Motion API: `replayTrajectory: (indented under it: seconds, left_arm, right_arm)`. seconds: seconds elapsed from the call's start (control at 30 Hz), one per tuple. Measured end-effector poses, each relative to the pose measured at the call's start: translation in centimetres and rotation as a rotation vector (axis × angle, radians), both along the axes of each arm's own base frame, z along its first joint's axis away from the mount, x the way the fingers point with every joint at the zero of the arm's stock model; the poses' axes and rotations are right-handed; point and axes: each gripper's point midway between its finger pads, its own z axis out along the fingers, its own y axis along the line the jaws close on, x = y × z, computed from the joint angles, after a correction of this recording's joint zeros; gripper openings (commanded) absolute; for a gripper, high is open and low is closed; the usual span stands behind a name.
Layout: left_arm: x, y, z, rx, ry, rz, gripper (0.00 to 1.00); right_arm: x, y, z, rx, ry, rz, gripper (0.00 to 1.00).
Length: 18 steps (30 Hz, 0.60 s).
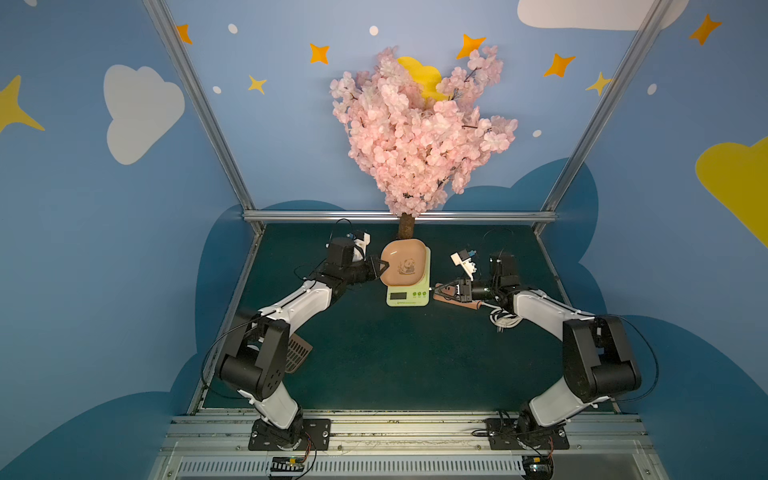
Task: Charge the electronic scale
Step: Insert the charging cable into the electronic scale.
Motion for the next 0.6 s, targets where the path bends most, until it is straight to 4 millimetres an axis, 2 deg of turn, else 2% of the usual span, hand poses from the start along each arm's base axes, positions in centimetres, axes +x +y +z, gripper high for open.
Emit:
replayTrajectory:
  seconds: [0.6]
  left_arm:
    - [-0.07, -0.17, -0.02, 0.003, -0.003, -0.004, 0.03]
  right_arm:
    - [0.01, -0.18, -0.78, -0.031, 0.015, -0.017, 0.0]
